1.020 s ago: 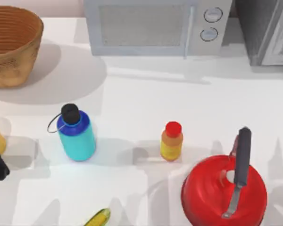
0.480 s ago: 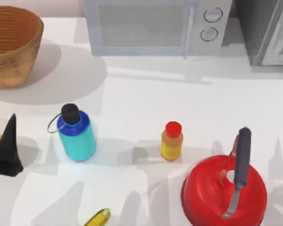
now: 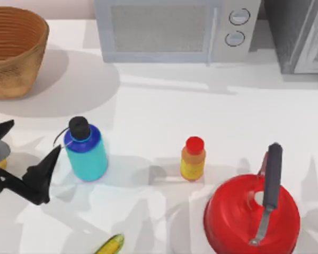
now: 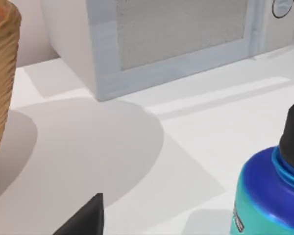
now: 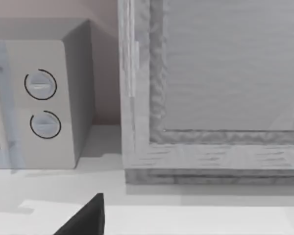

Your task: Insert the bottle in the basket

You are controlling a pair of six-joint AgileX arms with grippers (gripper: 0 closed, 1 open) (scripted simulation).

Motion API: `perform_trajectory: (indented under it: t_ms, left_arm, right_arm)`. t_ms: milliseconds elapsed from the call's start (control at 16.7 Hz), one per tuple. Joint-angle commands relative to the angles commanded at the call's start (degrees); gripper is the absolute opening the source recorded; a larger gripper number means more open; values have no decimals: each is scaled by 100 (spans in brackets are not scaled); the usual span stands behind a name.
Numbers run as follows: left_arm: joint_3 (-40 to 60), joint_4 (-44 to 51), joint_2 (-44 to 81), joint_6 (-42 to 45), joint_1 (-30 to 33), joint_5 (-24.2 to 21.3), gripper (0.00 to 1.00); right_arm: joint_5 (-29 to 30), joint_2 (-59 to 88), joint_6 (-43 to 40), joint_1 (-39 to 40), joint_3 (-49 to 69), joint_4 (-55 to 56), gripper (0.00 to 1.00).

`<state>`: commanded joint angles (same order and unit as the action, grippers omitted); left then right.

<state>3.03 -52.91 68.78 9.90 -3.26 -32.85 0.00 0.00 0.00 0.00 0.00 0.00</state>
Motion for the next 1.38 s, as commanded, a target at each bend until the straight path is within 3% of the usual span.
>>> perform_trajectory:
  t_ms: [360,660,1080,1380]
  left_arm:
    - [110,-2199,2876,384,-117,-1293,100]
    - [189,-3012,3830,555,-244,-1838,100]
    - [250,-3051,3903,510,-140,-1759,100]
    - [929,-3285,4539,156,684,-977,100]
  right_arm:
    - [0,0,0,0,0,0,100]
    - [0,0,0,0,0,0,100]
    - [0,0,0,0,0,0,100]
    - [0,0,0,0,0,0,100]
